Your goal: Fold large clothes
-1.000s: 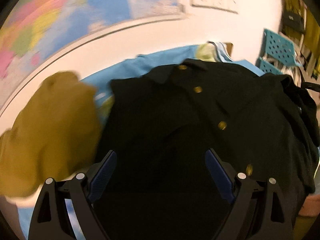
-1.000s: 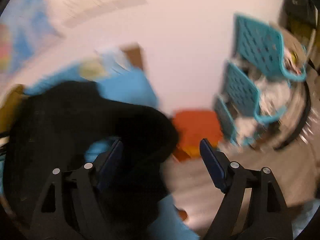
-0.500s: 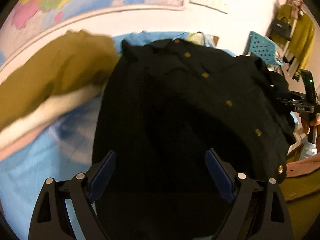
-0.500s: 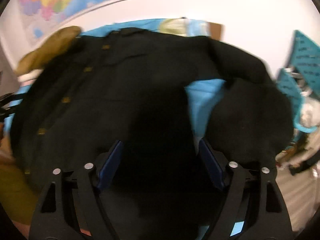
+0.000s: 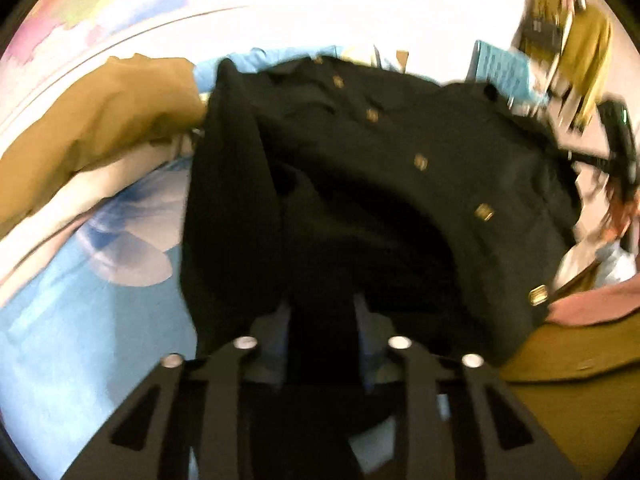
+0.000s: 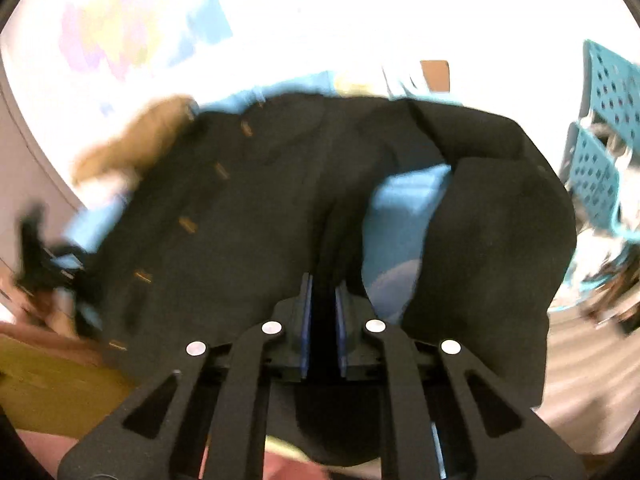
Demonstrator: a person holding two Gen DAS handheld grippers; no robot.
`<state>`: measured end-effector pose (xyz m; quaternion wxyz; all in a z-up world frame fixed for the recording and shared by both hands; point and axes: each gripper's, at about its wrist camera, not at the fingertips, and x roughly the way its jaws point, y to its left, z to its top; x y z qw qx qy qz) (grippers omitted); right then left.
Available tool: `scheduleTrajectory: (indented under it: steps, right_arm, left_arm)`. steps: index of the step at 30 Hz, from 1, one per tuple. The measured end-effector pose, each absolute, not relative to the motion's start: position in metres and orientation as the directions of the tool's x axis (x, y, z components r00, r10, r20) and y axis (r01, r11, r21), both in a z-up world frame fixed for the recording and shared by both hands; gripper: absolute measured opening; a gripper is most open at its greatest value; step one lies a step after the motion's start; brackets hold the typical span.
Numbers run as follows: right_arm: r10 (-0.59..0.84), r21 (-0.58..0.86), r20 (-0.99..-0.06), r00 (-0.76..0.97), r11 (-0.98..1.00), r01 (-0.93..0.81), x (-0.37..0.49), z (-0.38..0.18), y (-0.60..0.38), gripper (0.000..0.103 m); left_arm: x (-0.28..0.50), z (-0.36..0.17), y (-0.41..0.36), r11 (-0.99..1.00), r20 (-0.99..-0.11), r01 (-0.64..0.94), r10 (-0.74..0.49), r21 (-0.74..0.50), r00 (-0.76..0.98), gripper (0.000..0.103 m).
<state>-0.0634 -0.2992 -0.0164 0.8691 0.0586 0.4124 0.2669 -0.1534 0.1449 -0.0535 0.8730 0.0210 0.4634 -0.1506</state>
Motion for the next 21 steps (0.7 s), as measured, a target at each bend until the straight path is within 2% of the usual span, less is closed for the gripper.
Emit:
scheduleTrajectory:
  steps: [2,4,6,7,9,10,11,12,13,14,15,17,18,21]
  right_arm:
    - [0.555,0.362,-0.652,0.516,0.826,-0.432,-0.073,-0.010,-0.306,0.010]
    - [0.570,0.405,-0.651,0.501,0.819,-0.407,-0.074,-0.017,-0.310,0.010]
    - [0.529,0.375,-0.713,0.460,0.842,-0.387,-0.069,-0.033,-0.303,0.013]
    - [0.463,0.316,-0.774,0.431,0.873,-0.372,-0.063,-0.047,-0.297,0.017]
    - [0.462,0.315,-0.779,0.423,0.873,-0.374,-0.061,-0.049,-0.299,0.030]
    - [0.501,0.342,-0.738,0.452,0.855,-0.390,-0.063,-0.038,-0.306,0.039]
    - [0.494,0.331,-0.713,0.498,0.863,-0.383,-0.065,-0.027,-0.315,0.057]
    - [0.483,0.320,-0.672,0.561,0.873,-0.369,-0.067,-0.012,-0.329,0.070]
    - [0.477,0.320,-0.641,0.602,0.878,-0.356,-0.067,-0.003,-0.340,0.073]
    - [0.459,0.326,-0.605,0.651,0.889,-0.323,-0.063,0.007,-0.358,0.083]
    - [0.400,0.326,-0.599,0.694,0.913,-0.244,-0.055,0.011,-0.377,0.088]
    - [0.299,0.326,-0.641,0.707,0.940,-0.102,-0.033,0.003,-0.407,0.089]
    - [0.277,0.325,-0.659,0.699,0.943,-0.067,-0.025,-0.003,-0.416,0.093]
    - [0.296,0.400,-0.707,0.642,0.916,0.018,0.013,-0.035,-0.444,0.093]
  left_arm:
    - [-0.166,-0.041,0.159,0.941,-0.786,0.278,-0.319,-0.195,0.529,0.020]
    - [-0.173,-0.038,0.167,0.940,-0.785,0.273,-0.326,-0.207,0.528,0.020]
    - [-0.174,-0.044,0.169,0.944,-0.807,0.274,-0.305,-0.185,0.506,0.023]
    - [-0.170,-0.049,0.167,0.955,-0.831,0.257,-0.260,-0.147,0.492,0.031]
    - [-0.168,-0.048,0.170,0.958,-0.824,0.253,-0.248,-0.132,0.510,0.038]
    - [-0.168,-0.040,0.168,0.957,-0.799,0.258,-0.256,-0.131,0.545,0.050]
    - [-0.169,-0.032,0.166,0.961,-0.778,0.256,-0.241,-0.106,0.581,0.069]
    - [-0.171,-0.022,0.164,0.963,-0.749,0.259,-0.226,-0.076,0.623,0.075]
    - [-0.171,-0.016,0.163,0.962,-0.726,0.266,-0.229,-0.066,0.648,0.076]
    - [-0.168,-0.008,0.162,0.958,-0.703,0.276,-0.245,-0.073,0.667,0.077]
    - [-0.163,-0.002,0.161,0.958,-0.686,0.276,-0.254,-0.080,0.682,0.077]
    - [-0.149,0.007,0.156,0.956,-0.665,0.281,-0.264,-0.085,0.698,0.077]
    - [-0.139,0.008,0.151,0.956,-0.662,0.281,-0.261,-0.078,0.703,0.077]
    - [-0.107,0.006,0.130,0.948,-0.672,0.307,-0.282,-0.085,0.685,0.077]
